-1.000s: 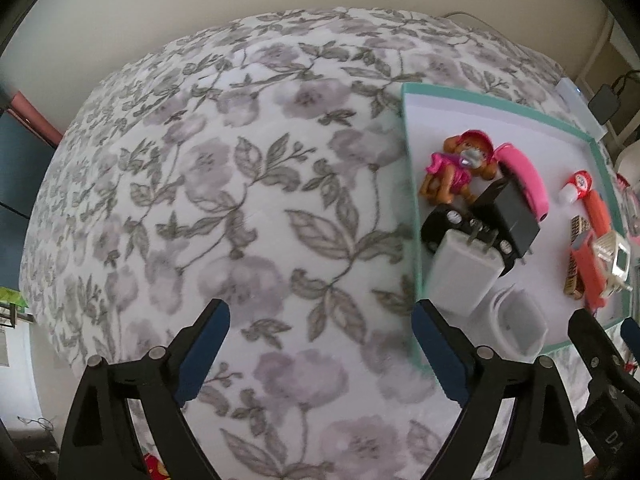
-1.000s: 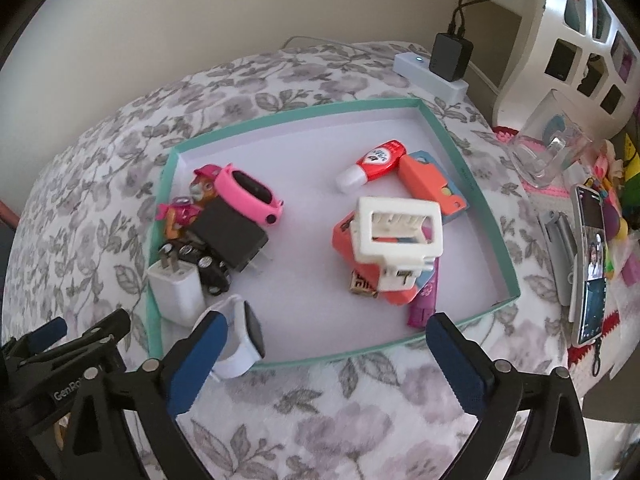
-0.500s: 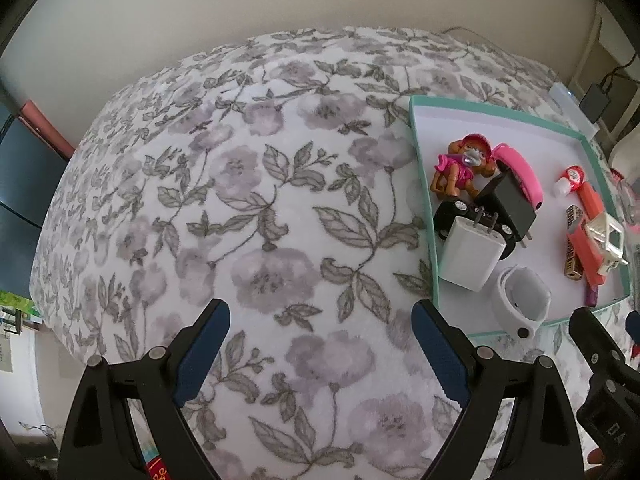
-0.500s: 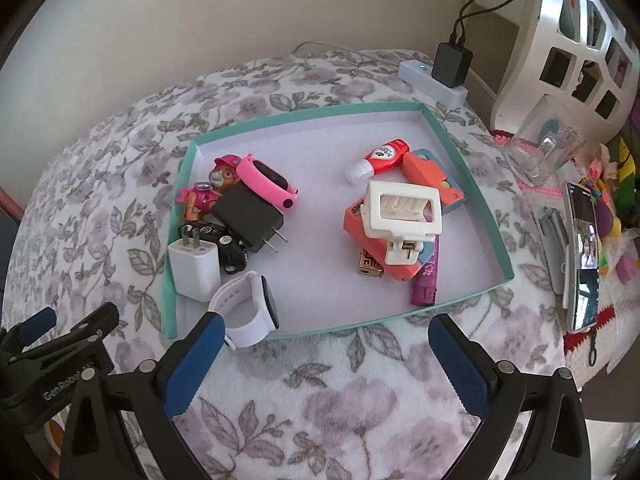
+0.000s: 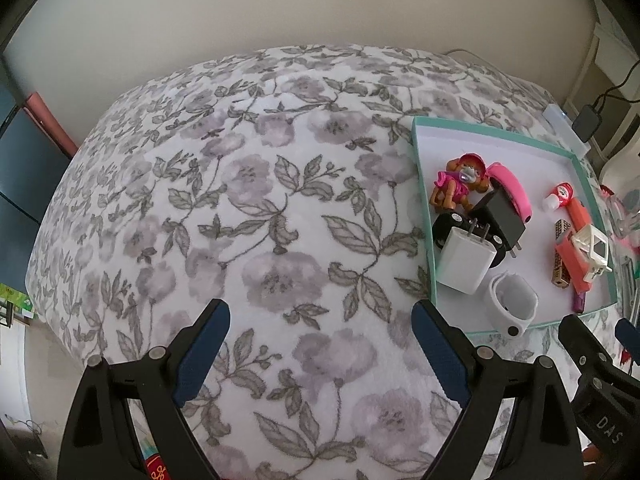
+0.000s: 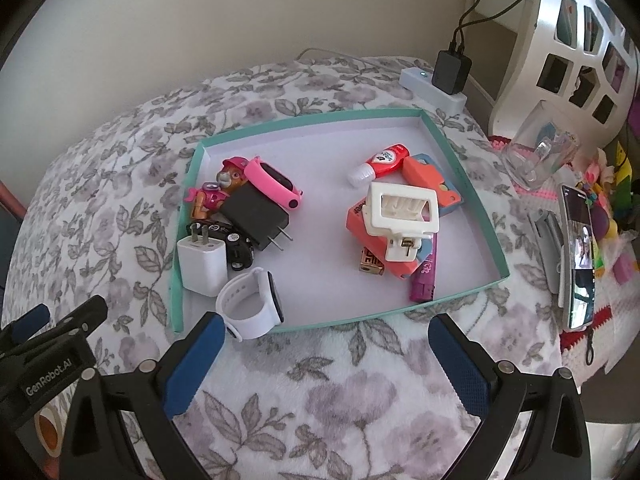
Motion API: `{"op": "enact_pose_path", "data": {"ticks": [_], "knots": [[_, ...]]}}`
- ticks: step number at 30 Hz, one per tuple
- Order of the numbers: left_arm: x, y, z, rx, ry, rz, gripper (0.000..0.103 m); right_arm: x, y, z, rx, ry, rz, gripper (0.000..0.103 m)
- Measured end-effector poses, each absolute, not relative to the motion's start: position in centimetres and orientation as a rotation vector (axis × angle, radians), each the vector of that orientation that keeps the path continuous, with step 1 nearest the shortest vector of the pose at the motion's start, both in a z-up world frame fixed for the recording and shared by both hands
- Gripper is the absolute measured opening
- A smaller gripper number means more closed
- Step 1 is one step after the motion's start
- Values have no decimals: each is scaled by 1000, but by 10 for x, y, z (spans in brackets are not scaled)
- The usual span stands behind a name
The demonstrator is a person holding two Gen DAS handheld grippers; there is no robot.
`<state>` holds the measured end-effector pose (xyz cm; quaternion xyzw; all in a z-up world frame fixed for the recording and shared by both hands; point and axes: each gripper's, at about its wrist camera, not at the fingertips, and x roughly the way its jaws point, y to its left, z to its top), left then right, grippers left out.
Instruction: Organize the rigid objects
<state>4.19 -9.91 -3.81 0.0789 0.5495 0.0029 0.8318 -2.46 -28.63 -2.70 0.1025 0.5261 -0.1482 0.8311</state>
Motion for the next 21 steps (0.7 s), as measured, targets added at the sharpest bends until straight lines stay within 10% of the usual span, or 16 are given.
{"op": "enact_pose_path", "data": {"ticks": [21], "knots": [[44, -96, -42, 165, 1184, 21, 93, -23, -286, -25, 213, 1112, -313, 103]]}}
